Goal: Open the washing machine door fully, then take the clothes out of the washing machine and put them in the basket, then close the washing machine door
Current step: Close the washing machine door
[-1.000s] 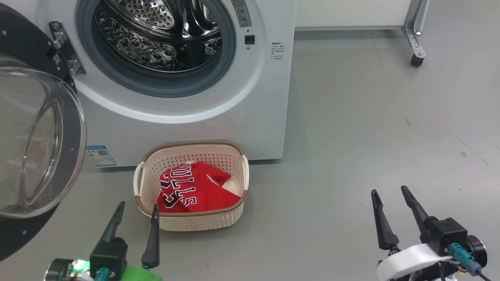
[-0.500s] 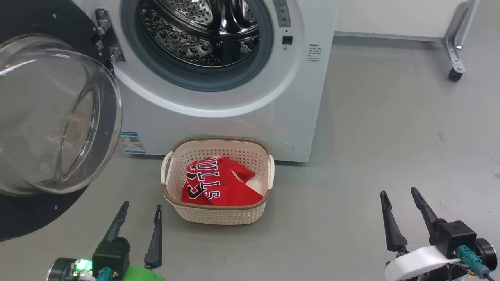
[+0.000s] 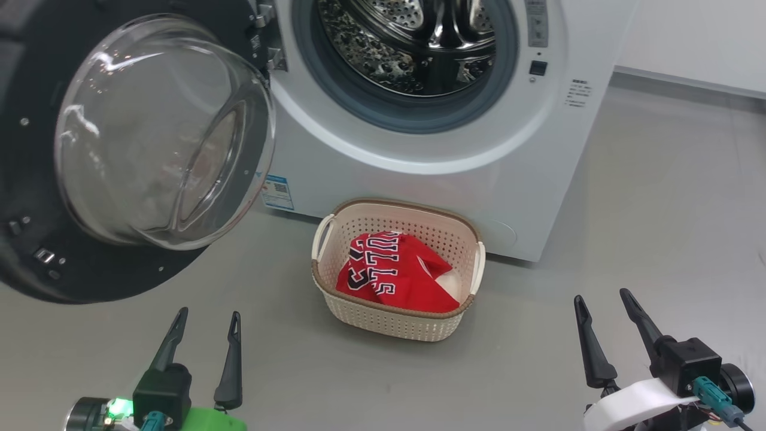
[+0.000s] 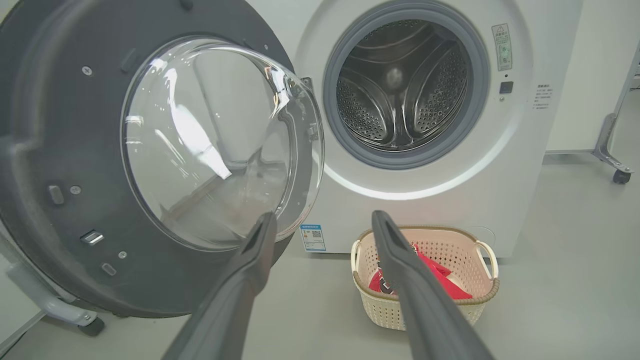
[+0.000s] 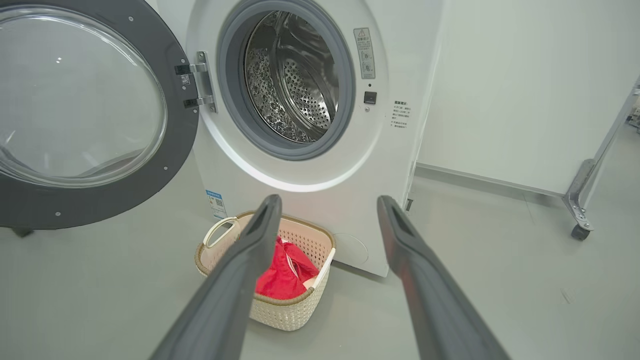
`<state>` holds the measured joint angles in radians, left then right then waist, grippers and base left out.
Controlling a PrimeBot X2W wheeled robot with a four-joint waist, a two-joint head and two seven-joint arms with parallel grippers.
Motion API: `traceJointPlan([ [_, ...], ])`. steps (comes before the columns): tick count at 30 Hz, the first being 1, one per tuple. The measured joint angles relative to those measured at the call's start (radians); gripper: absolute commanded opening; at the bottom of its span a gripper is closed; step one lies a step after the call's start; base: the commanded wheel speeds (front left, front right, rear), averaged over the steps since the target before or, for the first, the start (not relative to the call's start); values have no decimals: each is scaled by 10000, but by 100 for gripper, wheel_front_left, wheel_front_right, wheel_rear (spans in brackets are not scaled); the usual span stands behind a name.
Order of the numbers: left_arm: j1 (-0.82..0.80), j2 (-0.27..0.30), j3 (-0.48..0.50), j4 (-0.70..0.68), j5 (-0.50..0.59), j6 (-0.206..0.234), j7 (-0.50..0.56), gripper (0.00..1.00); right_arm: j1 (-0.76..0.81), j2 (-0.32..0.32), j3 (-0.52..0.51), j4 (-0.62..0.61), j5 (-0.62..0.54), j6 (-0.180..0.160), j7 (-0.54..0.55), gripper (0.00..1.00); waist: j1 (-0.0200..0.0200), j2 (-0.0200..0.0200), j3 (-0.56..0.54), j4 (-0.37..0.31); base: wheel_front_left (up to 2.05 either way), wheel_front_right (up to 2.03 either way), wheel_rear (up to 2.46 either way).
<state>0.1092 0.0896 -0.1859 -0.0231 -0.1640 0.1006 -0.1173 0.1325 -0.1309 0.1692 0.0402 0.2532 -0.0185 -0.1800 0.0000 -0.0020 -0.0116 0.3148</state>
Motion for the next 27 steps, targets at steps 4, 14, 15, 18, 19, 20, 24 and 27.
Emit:
traceJointPlan([
  [4,43,-4,-25,-8,2,0,0,100,0,4,10,-4,0,12,29,100,0,0,15,547,0,0,0],
  [14,231,-8,293,-92,59,42,-86,100,-25,56,454,-38,-21,173,207,100,1,-1,66,1749,0,0,0],
  [15,277,-8,336,-115,59,50,-86,100,-46,58,491,-40,-29,174,211,100,1,0,86,1823,0,0,0],
  [18,334,-10,410,-146,59,59,-119,100,-121,56,525,-36,-63,209,251,100,1,0,177,1952,0,0,0],
  [19,336,-12,424,-151,59,61,-119,100,-137,56,529,-31,-67,263,251,100,0,0,199,1976,0,0,0],
  [20,337,-21,431,-161,59,71,-121,100,-151,56,533,-25,-69,263,255,100,1,0,214,1994,0,0,0],
  [24,350,-38,470,-173,59,84,-171,100,-203,56,535,-19,-77,263,265,100,0,0,230,2010,0,0,0],
  [27,355,-40,489,-174,59,84,-173,100,-203,59,535,-2,-77,263,265,100,1,0,234,2009,0,0,0],
])
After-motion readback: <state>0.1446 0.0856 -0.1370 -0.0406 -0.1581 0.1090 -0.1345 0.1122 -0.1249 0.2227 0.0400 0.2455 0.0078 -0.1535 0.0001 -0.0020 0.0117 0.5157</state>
